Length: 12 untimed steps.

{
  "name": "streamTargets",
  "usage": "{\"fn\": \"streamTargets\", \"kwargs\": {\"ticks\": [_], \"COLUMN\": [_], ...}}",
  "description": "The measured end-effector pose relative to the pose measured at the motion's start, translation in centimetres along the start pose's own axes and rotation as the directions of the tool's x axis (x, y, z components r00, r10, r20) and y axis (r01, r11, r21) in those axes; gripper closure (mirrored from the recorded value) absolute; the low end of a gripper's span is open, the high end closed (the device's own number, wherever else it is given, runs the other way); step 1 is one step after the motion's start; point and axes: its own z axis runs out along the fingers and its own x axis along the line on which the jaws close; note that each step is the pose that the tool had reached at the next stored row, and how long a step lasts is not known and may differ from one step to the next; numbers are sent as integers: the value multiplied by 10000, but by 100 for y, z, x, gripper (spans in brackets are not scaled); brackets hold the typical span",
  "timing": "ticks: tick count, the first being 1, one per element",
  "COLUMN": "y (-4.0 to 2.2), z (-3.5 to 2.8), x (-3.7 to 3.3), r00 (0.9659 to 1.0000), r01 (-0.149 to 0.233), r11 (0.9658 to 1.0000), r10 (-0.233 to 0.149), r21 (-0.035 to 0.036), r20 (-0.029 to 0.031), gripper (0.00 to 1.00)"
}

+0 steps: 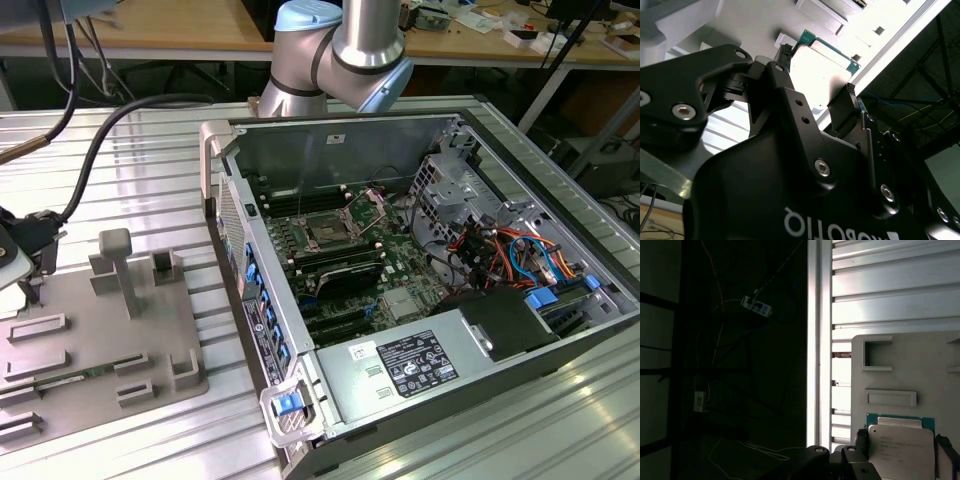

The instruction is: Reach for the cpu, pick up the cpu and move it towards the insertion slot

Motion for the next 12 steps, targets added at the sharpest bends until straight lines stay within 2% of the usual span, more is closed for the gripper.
{"fn": "streamTargets", "kwargs": {"ticks": [12], "y": [1], "z": [-33], "x": [0], "r00": [10000], "r01": [1], "r11": [10000], "r10": [-1], "r21": [0], "r20": [0], "gripper": [45]}}
